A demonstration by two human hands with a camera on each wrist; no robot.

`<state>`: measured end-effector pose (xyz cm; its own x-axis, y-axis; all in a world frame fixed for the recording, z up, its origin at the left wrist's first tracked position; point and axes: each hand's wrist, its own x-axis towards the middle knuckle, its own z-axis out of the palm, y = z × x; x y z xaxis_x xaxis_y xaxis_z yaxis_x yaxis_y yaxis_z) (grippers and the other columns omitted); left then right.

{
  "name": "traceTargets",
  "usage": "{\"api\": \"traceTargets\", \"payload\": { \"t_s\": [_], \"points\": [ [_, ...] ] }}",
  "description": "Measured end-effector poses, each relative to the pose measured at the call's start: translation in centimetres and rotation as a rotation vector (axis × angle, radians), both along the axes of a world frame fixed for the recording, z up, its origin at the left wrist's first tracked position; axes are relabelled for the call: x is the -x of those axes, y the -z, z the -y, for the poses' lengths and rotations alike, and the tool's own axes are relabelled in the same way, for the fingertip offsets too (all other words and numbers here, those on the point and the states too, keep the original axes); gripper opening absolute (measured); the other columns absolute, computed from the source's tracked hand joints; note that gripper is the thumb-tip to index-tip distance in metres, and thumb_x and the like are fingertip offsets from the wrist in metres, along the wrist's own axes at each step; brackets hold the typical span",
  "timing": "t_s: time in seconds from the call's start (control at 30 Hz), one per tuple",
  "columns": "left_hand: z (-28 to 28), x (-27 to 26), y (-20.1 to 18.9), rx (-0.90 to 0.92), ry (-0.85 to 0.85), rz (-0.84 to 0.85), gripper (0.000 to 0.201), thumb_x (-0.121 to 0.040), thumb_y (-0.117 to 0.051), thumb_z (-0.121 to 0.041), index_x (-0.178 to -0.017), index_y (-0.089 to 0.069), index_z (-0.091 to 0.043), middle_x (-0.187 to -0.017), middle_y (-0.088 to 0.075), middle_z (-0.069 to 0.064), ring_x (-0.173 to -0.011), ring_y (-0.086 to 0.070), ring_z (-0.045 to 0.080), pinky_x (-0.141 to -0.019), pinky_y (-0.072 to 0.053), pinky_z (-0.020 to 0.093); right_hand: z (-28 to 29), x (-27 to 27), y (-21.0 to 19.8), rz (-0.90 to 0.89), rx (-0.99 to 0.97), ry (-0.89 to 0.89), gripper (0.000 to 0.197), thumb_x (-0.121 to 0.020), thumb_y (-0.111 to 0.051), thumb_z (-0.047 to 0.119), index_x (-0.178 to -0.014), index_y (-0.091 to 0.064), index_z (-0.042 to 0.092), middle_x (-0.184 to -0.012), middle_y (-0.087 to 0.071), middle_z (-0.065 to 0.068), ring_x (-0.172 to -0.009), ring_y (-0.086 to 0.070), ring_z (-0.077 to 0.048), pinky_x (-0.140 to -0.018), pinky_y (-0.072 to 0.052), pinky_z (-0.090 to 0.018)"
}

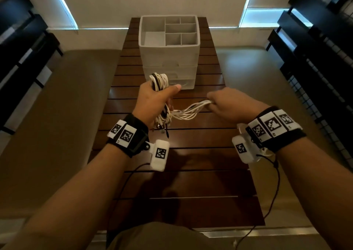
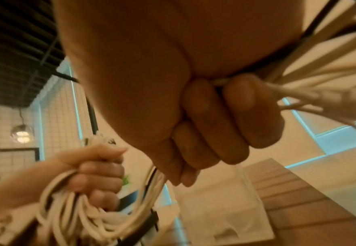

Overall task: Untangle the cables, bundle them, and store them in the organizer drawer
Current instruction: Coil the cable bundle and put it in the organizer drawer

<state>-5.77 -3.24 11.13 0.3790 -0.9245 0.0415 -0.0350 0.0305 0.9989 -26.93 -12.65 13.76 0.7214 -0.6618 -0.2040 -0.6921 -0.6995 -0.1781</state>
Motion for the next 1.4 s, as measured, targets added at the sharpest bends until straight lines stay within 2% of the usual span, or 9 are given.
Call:
{"api": "traceTargets", "payload": {
  "t_s": [0.13,0.3,0.43,0.6,0.9,1.0,1.13,1.27,1.4],
  "points": [
    [0.6,0.4,-1.2,0.040,0.005,0.070,0.049,-0.091,-0.082,-0.025,-0.074,-0.054,0.011,-0.061,-0.051,0.019,-0.053,-0.052,0.027,-0.059,-0.053,0.037,-1.1,-1.4,-3.0,0.066,0.026,-0.044,0.030,-0.106,-0.048,0.035,-0.077,-0.050,0.027,-0.075,-0.055,0.005,-0.068,-0.054,-0.015,-0.063,-0.040,-0.035],
    [0.3,1.7,-2.0,0.046,0.080,0.149,0.037,-0.094,-0.078,-0.027,-0.075,-0.055,-0.006,-0.060,-0.058,0.001,-0.057,-0.059,0.011,-0.062,-0.053,0.027,-2.6,-4.3,-4.7,-0.029,-0.058,-0.187,0.026,-0.103,-0.050,0.030,-0.081,-0.060,0.021,-0.077,-0.062,-0.001,-0.070,-0.060,-0.019,-0.063,-0.048,-0.034],
    [-0.2,1.2,-3.1,0.052,0.086,0.070,0.032,-0.094,-0.071,-0.035,-0.083,-0.060,-0.008,-0.065,-0.066,-0.008,-0.066,-0.065,0.005,-0.065,-0.053,0.022,-2.5,-5.5,-5.5,0.113,-0.147,-0.183,0.022,-0.100,-0.055,0.030,-0.092,-0.070,0.015,-0.080,-0.068,-0.002,-0.072,-0.063,-0.018,-0.069,-0.055,-0.036],
    [-0.9,0.1,-3.5,-0.009,0.228,0.081,0.043,-0.089,-0.060,-0.051,-0.098,-0.073,-0.010,-0.085,-0.078,0.000,-0.083,-0.075,0.012,-0.073,-0.057,0.024,-2.6,-6.2,-6.6,0.231,-0.133,-0.087,0.035,-0.095,-0.065,0.027,-0.063,-0.055,0.020,-0.056,-0.052,0.002,-0.050,-0.047,-0.012,-0.051,-0.039,-0.024],
    [-1.5,-2.0,-2.5,-0.039,0.303,0.127,0.085,-0.073,-0.076,-0.066,-0.115,-0.068,0.007,-0.104,-0.073,0.026,-0.094,-0.072,0.022,-0.086,-0.060,0.030,-2.7,-6.8,-6.9,0.305,-0.214,-0.007,0.028,-0.088,-0.077,0.040,-0.072,-0.069,0.017,-0.064,-0.062,-0.001,-0.057,-0.052,-0.013,-0.054,-0.040,-0.027],
    [-2.1,-1.8,-2.6,-0.089,0.360,0.116,0.064,-0.077,-0.081,-0.047,-0.117,-0.069,0.001,-0.111,-0.073,0.025,-0.098,-0.073,0.023,-0.085,-0.060,0.029,-2.3,-6.8,-6.4,0.320,-0.277,0.048,0.036,-0.085,-0.080,0.038,-0.071,-0.067,0.007,-0.061,-0.056,0.001,-0.056,-0.046,-0.012,-0.054,-0.036,-0.027],
    [-2.6,-2.4,-3.3,-0.177,0.473,0.086,0.033,-0.080,-0.082,-0.024,-0.108,-0.071,-0.010,-0.092,-0.076,0.004,-0.086,-0.074,0.020,-0.074,-0.060,0.026,-2.6,-6.7,-5.6,0.332,-0.371,0.013,0.026,-0.087,-0.077,0.028,-0.082,-0.072,0.003,-0.070,-0.064,-0.013,-0.062,-0.051,-0.015,-0.060,-0.043,-0.034],
    [-2.8,-2.8,-3.2,-0.196,0.498,0.065,0.030,-0.083,-0.082,-0.018,-0.111,-0.073,-0.009,-0.098,-0.077,0.012,-0.092,-0.075,0.025,-0.078,-0.062,0.030,-2.6,-6.0,-5.8,0.329,-0.438,-0.035,0.014,-0.093,-0.072,0.025,-0.095,-0.073,0.011,-0.079,-0.069,-0.008,-0.063,-0.055,-0.008,-0.063,-0.046,-0.030],
    [-3.2,-3.1,-2.7,-0.139,0.386,0.064,0.011,-0.090,-0.078,-0.008,-0.100,-0.076,-0.012,-0.090,-0.078,0.003,-0.087,-0.075,0.017,-0.081,-0.058,0.026,-2.4,-5.3,-4.8,0.478,-0.555,-0.012,0.015,-0.098,-0.069,0.025,-0.109,-0.069,0.015,-0.097,-0.072,-0.012,-0.072,-0.061,-0.014,-0.071,-0.055,-0.037]
  ]
}}
